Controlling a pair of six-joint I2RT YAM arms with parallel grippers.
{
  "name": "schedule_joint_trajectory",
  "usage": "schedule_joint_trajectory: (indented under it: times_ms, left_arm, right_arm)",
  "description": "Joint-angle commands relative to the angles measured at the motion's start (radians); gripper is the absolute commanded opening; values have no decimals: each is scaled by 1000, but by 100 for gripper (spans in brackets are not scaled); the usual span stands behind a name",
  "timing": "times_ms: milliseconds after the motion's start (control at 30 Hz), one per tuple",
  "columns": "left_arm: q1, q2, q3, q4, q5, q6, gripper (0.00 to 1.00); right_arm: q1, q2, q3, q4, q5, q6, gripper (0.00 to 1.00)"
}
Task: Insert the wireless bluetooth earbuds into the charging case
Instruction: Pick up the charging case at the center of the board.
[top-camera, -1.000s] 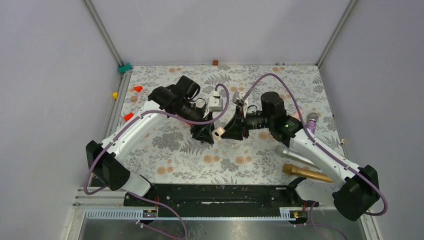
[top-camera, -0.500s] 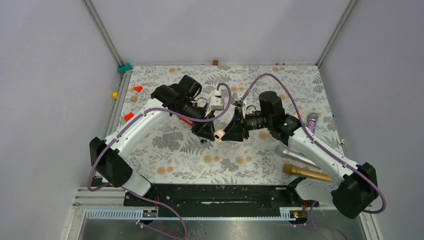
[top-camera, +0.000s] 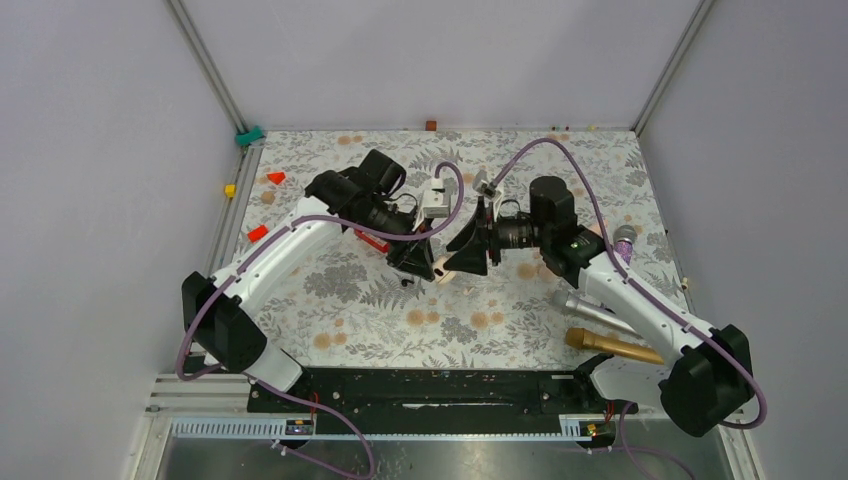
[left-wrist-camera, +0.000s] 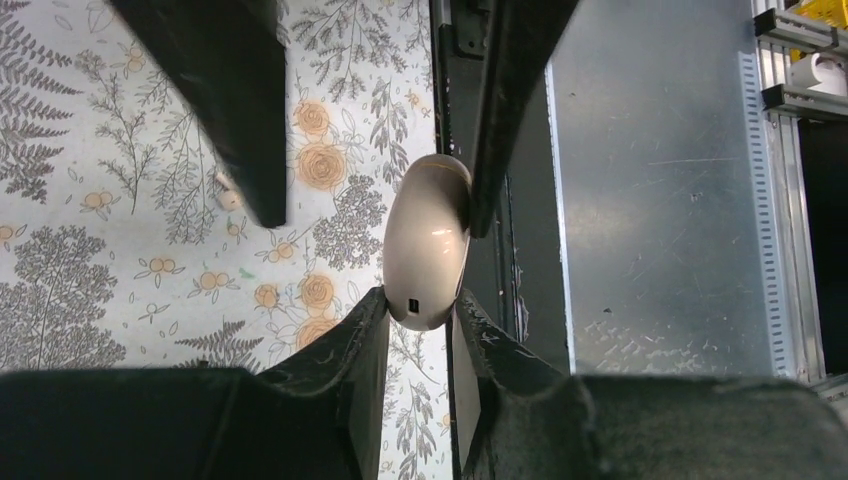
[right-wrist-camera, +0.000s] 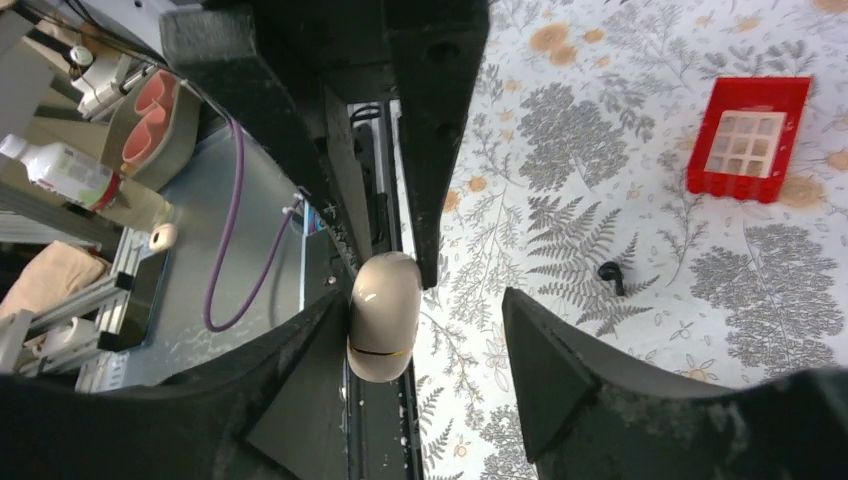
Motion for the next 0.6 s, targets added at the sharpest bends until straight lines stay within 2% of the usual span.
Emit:
schedule_joint_trajectory:
  times_ms: [0, 367, 567]
  left_arm:
    - [19, -47, -22, 113, 93, -71, 0]
    - [88, -126, -165, 426, 95, -350, 0]
    - [108, -159, -251, 575, 99, -477, 0]
  right_arm:
    - [-57, -3, -14, 210, 10, 139, 69]
    - [-70, -26, -87, 373, -2, 209, 85]
    - [-77, -29, -102, 396, 34, 214, 85]
